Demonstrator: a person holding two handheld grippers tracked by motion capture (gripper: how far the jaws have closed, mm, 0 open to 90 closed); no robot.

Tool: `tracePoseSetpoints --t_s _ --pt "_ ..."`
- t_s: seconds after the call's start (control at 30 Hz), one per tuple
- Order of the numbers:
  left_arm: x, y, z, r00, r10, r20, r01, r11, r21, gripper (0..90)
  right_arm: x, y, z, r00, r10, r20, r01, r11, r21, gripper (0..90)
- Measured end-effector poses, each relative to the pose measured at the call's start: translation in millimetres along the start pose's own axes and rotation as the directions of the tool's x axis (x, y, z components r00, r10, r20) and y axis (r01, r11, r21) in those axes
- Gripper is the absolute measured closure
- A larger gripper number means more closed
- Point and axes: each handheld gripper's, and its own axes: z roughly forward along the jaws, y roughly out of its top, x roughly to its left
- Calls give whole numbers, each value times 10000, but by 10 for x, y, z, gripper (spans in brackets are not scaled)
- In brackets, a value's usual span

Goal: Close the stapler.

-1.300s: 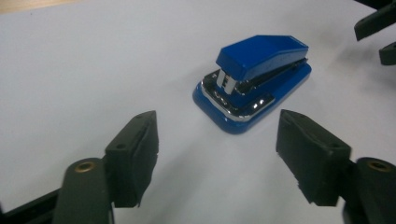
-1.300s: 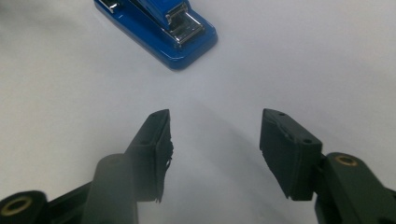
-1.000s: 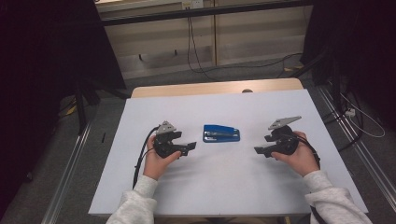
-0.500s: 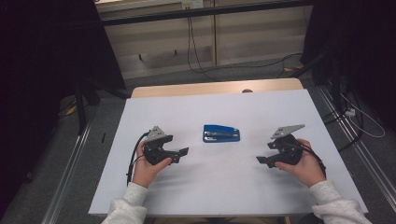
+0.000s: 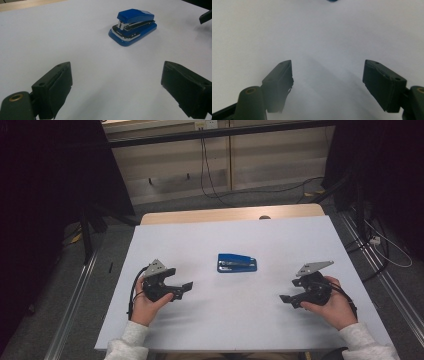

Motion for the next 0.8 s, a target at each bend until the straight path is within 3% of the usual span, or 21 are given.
tracePoseSetpoints --t_s 0.2,0.8 --pt "44 -63 -121 9998 -151 -86 150 9998 -97 92 44 -11 -1 9999 -130 24 130 9998 131 231" --pt "152 -245 -433 9994 -315 -112 312 9991 -297 76 35 -138 -89 9998 89 189 -94 9996 277 229"
